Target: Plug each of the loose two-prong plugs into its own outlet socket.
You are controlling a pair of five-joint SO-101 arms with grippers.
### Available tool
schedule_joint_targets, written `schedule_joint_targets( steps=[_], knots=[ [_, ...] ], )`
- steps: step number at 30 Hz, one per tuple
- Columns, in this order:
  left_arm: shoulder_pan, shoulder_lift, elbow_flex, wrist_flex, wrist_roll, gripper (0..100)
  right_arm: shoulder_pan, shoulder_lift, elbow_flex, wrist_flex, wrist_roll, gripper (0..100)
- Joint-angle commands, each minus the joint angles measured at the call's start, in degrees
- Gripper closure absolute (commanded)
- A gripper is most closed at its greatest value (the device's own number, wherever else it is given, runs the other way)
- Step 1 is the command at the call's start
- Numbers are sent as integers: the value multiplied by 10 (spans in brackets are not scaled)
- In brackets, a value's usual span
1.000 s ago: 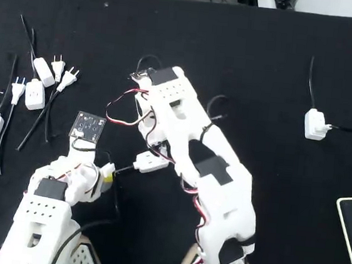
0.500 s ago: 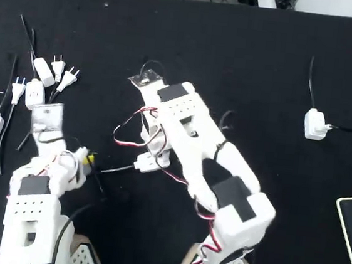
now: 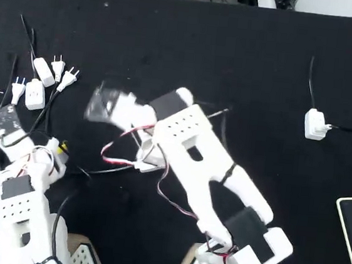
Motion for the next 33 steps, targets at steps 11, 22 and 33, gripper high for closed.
schedule_joint_targets(
  steps=[11,22,33],
  knots=[
    [-28,-10,-42,-10,17,734,-8,-26,209,-235,154,712],
    [-27,-10,-41,-10,17,734,38,40,217,-287,193,994],
    [-27,-10,-43,-10,17,734,348,6,-58,-11,-101,988]
  ],
)
